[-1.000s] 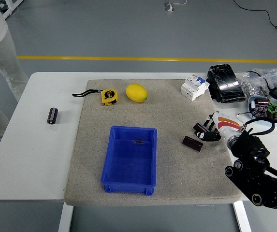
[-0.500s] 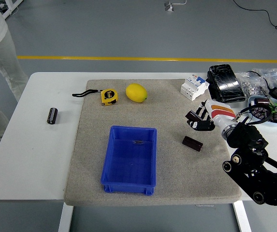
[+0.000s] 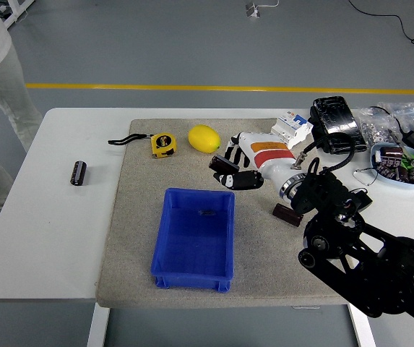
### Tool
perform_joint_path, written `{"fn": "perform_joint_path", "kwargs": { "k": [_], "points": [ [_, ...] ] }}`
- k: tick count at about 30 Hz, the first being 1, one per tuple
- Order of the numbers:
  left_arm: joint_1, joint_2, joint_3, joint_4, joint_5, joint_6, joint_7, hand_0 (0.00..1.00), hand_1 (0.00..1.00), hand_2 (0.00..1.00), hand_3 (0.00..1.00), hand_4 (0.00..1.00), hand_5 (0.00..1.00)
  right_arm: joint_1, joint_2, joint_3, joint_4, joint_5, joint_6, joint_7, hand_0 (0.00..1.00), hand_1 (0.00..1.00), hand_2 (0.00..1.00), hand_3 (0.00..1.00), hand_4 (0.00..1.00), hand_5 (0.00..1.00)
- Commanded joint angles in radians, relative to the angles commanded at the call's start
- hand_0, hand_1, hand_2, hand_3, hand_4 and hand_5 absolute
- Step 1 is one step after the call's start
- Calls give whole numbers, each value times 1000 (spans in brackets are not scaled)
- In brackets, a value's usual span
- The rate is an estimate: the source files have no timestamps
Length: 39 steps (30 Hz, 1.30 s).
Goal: Pick up the battery,place it into the box
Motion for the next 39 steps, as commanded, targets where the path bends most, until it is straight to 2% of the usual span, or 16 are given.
{"fn": "perform_joint_path", "kwargs": {
  "k": [4, 5, 10, 11, 14, 19, 27, 34, 35, 37, 39],
  "points": [
    [0, 0, 0, 0, 2, 2, 1, 613, 535, 567, 654, 649, 746, 25, 19, -89, 16, -5, 30, -3, 278, 366, 422, 435, 787, 343],
    [-1, 0, 1, 0, 1, 2, 1, 611, 532, 565, 653, 649, 745, 32, 25, -114, 17, -14, 51, -2, 300, 389, 447, 444, 833, 355],
    [-3, 0, 0, -1, 7, 3, 3, 611, 532, 565, 653, 649, 745, 55, 42, -199, 13, -59, 153, -9, 300, 389, 447, 444, 833, 355],
    [-4, 0, 0, 0, 7, 4, 3, 606, 522, 560, 652, 649, 745, 58, 43, -208, 13, -67, 172, -9, 504, 595, 697, 799, 998, 488],
    [-4, 0, 0, 0, 4, 9, 1, 606, 522, 560, 652, 649, 745, 62, 40, -221, 14, -50, 213, -16, 504, 595, 697, 799, 998, 488],
    [-2, 1, 0, 0, 2, 14, 0, 601, 513, 553, 650, 649, 744, 68, 36, -216, 13, -50, 230, -21, 507, 605, 734, 832, 998, 462],
    [-1, -1, -3, -1, 7, 11, 5, 597, 519, 550, 650, 648, 742, 63, 28, -180, 12, -54, 206, -28, 491, 607, 741, 822, 992, 461],
    [-3, -4, 1, 0, -7, 16, -1, 593, 520, 550, 650, 648, 742, 35, -22, -44, 49, -62, 206, -34, 474, 597, 723, 800, 971, 445],
    [-3, -4, 1, 1, -6, 16, -1, 592, 518, 546, 649, 647, 740, 30, -30, -23, 50, -66, 200, -33, 414, 556, 661, 689, 998, 473],
    [-5, -5, 4, 1, -10, 16, -1, 592, 518, 546, 649, 647, 740, 19, -45, 12, 38, -70, 187, -30, 414, 556, 661, 689, 998, 473],
    [-6, -6, 3, 1, -11, 16, -2, 592, 518, 546, 649, 647, 740, 5, -56, 46, 12, -68, 194, -31, 414, 556, 661, 689, 998, 473]
  ]
}}
